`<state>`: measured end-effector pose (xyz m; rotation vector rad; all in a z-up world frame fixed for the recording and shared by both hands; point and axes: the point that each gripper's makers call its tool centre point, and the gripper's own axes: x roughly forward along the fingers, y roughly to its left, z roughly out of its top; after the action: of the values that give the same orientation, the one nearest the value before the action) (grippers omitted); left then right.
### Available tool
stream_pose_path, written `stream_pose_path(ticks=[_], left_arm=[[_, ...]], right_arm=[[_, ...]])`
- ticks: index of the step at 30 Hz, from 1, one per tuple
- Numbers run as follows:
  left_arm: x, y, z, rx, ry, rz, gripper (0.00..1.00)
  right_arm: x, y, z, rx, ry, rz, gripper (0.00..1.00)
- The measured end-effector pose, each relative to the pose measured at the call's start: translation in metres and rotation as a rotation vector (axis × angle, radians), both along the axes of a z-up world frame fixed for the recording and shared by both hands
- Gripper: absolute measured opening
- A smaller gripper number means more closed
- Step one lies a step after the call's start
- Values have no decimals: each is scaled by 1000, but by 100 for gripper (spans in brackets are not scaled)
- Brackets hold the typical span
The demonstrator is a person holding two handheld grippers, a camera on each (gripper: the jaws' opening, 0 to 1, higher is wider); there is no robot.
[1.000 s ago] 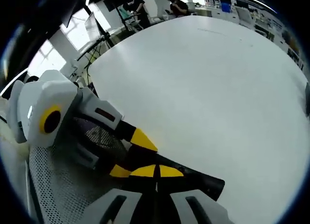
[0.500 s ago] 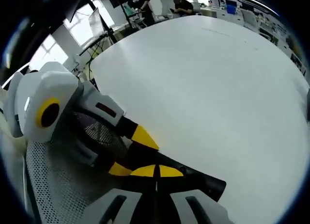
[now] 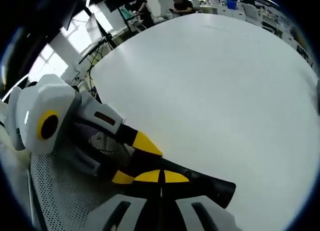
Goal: Press the specified remote control buttons in sequence, fully releasing each button before pressing the next.
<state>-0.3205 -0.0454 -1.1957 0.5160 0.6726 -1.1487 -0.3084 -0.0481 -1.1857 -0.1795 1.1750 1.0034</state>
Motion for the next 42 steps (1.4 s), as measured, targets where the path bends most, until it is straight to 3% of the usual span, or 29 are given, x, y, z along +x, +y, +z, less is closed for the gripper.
stream_pose_path(ticks=[3, 7, 10, 15, 18, 21, 25, 32, 36, 39, 42], left_arm=[[0, 0, 0, 7, -7, -7, 26], [0, -1, 0, 15, 0, -6, 26], [0, 0, 0, 13, 10, -6, 26], [0, -1, 1, 22, 18, -14, 25], [-1, -2, 1, 21, 35, -28, 24], [0, -2, 1, 23, 46, -29, 23], [1, -1, 1, 32, 56, -39, 23], [9, 1, 1, 48, 55, -45, 23], [17, 4, 2, 58, 56, -47, 23], [24, 8, 2, 73, 47, -57, 23], [33, 11, 2, 89, 43, -65, 23]], right_arm=[[-2, 1, 1, -32, -49, 57, 0], [-3, 1, 1, -33, -67, 63, 0], [0, 5, 10, 19, -57, 35, 0], [7, 6, 27, 85, -104, -4, 0], [16, 4, 42, 136, -156, -50, 0], [35, -8, 64, 172, -275, -131, 0], [42, -24, 85, 202, -340, -217, 4], [54, -53, 120, 304, -517, -363, 28], [65, -61, 125, 320, -600, -416, 47], [68, -62, 123, 295, -631, -416, 59], [69, -70, 112, 198, -644, -410, 67]])
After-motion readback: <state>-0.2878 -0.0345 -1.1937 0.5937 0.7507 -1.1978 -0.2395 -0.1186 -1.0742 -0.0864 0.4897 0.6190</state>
